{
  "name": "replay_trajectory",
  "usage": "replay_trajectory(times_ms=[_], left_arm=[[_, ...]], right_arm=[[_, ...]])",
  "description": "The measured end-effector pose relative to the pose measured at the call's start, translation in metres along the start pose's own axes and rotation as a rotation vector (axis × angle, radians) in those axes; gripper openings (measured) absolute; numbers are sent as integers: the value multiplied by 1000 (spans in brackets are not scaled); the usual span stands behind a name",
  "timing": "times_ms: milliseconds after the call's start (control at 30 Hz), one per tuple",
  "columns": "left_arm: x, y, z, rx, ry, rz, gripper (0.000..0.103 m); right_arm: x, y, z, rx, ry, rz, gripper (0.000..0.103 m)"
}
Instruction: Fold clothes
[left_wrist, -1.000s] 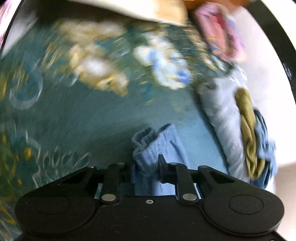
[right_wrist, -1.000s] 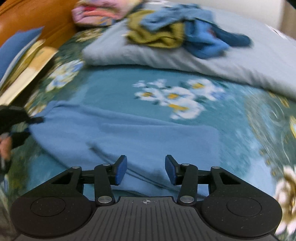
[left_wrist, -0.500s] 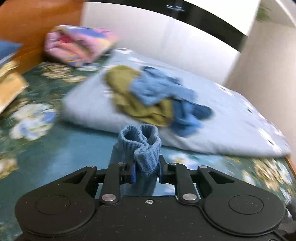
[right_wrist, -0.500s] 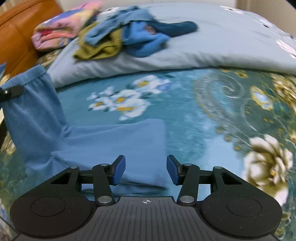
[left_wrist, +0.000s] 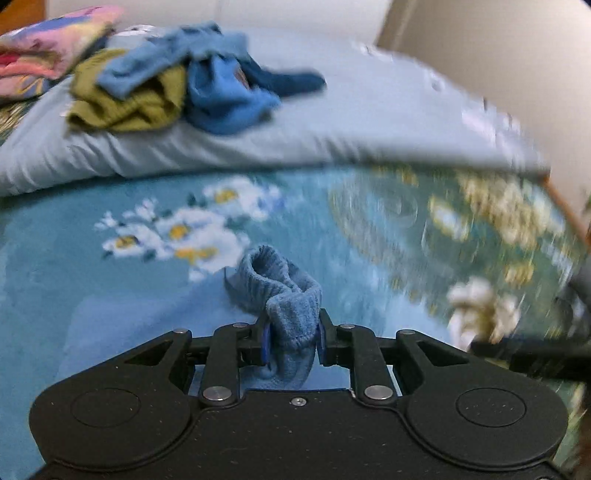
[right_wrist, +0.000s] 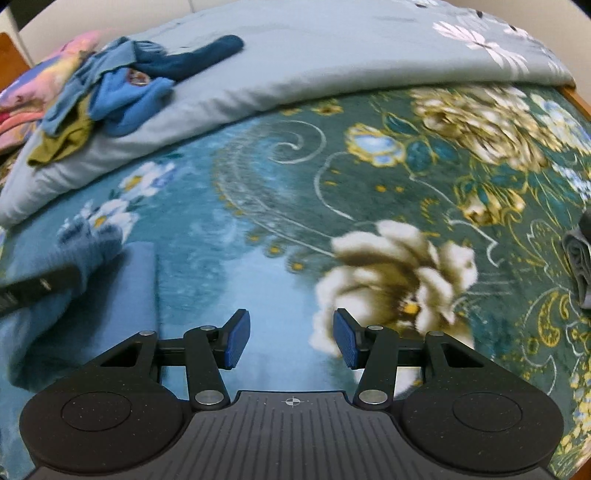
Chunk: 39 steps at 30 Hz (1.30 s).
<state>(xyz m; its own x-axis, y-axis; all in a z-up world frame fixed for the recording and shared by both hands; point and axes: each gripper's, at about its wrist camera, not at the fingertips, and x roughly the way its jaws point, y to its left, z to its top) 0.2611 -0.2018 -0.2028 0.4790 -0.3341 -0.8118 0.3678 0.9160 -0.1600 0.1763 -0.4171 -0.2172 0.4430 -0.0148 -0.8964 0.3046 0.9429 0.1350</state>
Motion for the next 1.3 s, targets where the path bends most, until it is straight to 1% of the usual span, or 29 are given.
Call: replay_trajectory(times_ms=[67, 133, 167, 200, 267, 300, 367, 433, 467, 500, 567, 600, 667, 733, 800, 833, 867, 933, 1000, 1100, 1133, 1167, 1233, 1267, 1300], left_arm=[[11, -6, -7, 36, 38, 5, 24], [11, -10, -11, 53, 54, 4, 34], [10, -11, -13, 57, 55, -1, 46], [6, -11, -14, 56, 56, -10, 53], [-5, -10, -15, 49, 62, -22, 58], [-12, -7, -17, 43, 64, -24, 61], [-29, -1, -19, 23, 60, -21, 63], [-49, 13, -23, -35, 27, 15, 67], [-59, 25, -26, -76, 14, 50, 71], [-69, 40, -30, -124, 6, 99, 71], [-81, 69, -37, -222, 15, 186, 71], [-84, 84, -41, -275, 28, 224, 71], [-89, 110, -47, -370, 50, 284, 71], [-94, 130, -51, -447, 60, 322, 71], [-98, 142, -53, -493, 55, 339, 71], [-99, 145, -54, -509, 52, 340, 71], [-100, 148, -54, -524, 50, 338, 71], [-99, 150, -57, -552, 52, 317, 72], [-95, 152, -57, -572, 55, 289, 72], [-82, 153, -55, -588, 54, 234, 73], [-76, 155, -55, -592, 55, 211, 74], [-70, 157, -55, -595, 58, 189, 74], [-55, 161, -54, -602, 69, 145, 75], [-47, 164, -54, -608, 77, 124, 75], [-40, 168, -55, -619, 86, 100, 75]], right_arm=[[3, -2, 0, -2, 3, 11, 46], [3, -2, 2, -10, 2, 30, 46], [3, -1, 3, -14, -2, 39, 47], [3, 1, 4, -18, -5, 48, 47], [2, 4, 8, -11, -13, 73, 48], [2, 5, 11, -3, -17, 97, 48], [3, 10, 16, 14, -23, 149, 49], [7, 19, 20, 24, -13, 231, 52], [10, 24, 22, 30, -3, 275, 56], [14, 30, 23, 35, 14, 323, 58], [25, 44, 24, 37, 62, 409, 69], [32, 52, 22, 33, 90, 440, 70], [45, 68, 19, 13, 131, 457, 70], [56, 81, 16, -4, 163, 463, 69], [59, 89, 14, -6, 173, 461, 56], [58, 91, 14, -8, 170, 463, 37], [57, 93, 13, -12, 164, 466, 23], [55, 92, 14, -9, 166, 461, 20], [58, 89, 15, -5, 178, 431, 19], [67, 86, 13, 0, 202, 415, 21], [69, 85, 12, 4, 204, 408, 24], [70, 84, 12, 10, 202, 401, 32], [71, 81, 11, 20, 192, 394, 40], [72, 79, 11, 22, 188, 392, 47], [74, 77, 10, 22, 187, 390, 50]])
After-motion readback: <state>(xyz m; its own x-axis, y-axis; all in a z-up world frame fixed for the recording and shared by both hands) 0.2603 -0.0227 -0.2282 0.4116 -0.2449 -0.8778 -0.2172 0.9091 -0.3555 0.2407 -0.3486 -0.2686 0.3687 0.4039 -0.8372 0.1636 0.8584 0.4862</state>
